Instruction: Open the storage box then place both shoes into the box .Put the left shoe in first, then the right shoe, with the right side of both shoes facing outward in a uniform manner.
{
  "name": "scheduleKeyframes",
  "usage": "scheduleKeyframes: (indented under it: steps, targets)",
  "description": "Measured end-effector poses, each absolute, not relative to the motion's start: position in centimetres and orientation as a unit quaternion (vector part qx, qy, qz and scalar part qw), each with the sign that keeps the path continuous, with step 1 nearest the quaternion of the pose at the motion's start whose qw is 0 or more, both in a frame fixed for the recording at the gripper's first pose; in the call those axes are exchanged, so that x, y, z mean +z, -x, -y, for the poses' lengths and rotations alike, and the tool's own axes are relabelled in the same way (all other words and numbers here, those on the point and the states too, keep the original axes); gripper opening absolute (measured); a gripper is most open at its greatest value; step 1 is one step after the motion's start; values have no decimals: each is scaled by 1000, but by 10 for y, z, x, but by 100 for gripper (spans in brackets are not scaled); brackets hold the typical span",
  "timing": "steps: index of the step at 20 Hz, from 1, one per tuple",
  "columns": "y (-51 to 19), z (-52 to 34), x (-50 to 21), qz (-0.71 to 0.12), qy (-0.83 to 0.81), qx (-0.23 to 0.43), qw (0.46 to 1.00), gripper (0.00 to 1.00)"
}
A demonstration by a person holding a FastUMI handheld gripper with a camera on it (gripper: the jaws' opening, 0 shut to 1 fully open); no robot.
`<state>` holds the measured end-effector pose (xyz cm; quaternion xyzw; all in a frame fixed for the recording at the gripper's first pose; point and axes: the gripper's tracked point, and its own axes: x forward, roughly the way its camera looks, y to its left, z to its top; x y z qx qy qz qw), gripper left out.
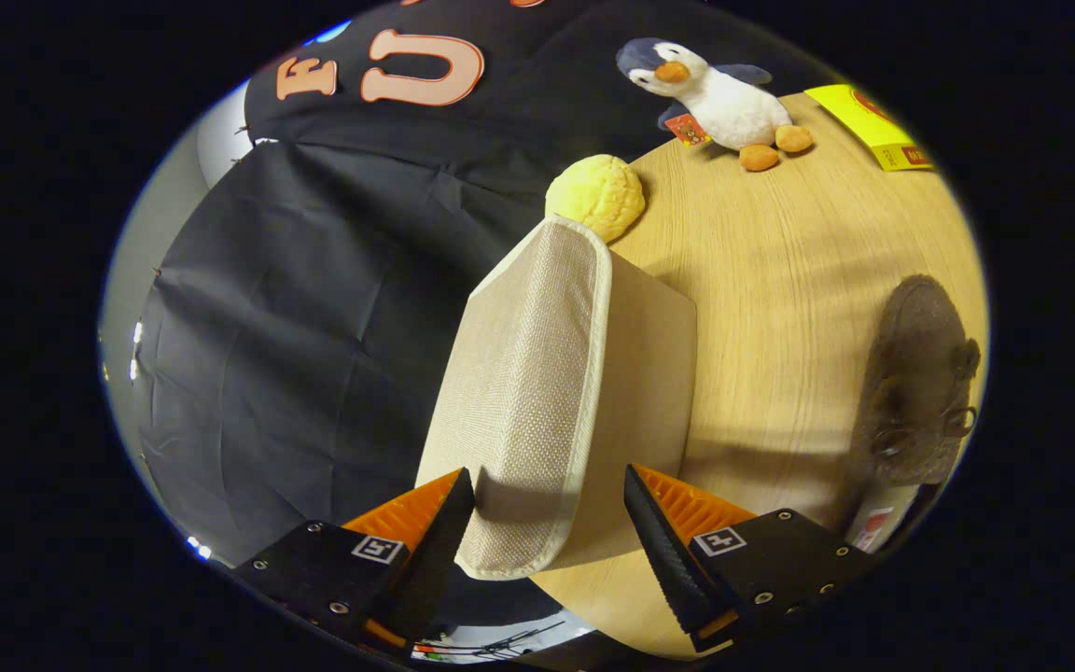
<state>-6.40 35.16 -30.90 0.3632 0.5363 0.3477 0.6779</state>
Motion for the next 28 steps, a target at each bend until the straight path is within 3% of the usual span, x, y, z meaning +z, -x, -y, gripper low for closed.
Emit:
scheduleKeyframes:
  steps: [3, 12, 19, 22, 28]
  targets:
    - [67, -357, -302, -536, -390, 350, 662, 95]
    - [48, -342, -231, -466, -482, 369, 644, 49]
    - [49, -366, -182, -432, -467, 405, 656, 36]
    - [43, -380, -162, -407, -440, 418, 683, 25]
    - [36, -427, -115, -377, -409, 457, 694, 21]
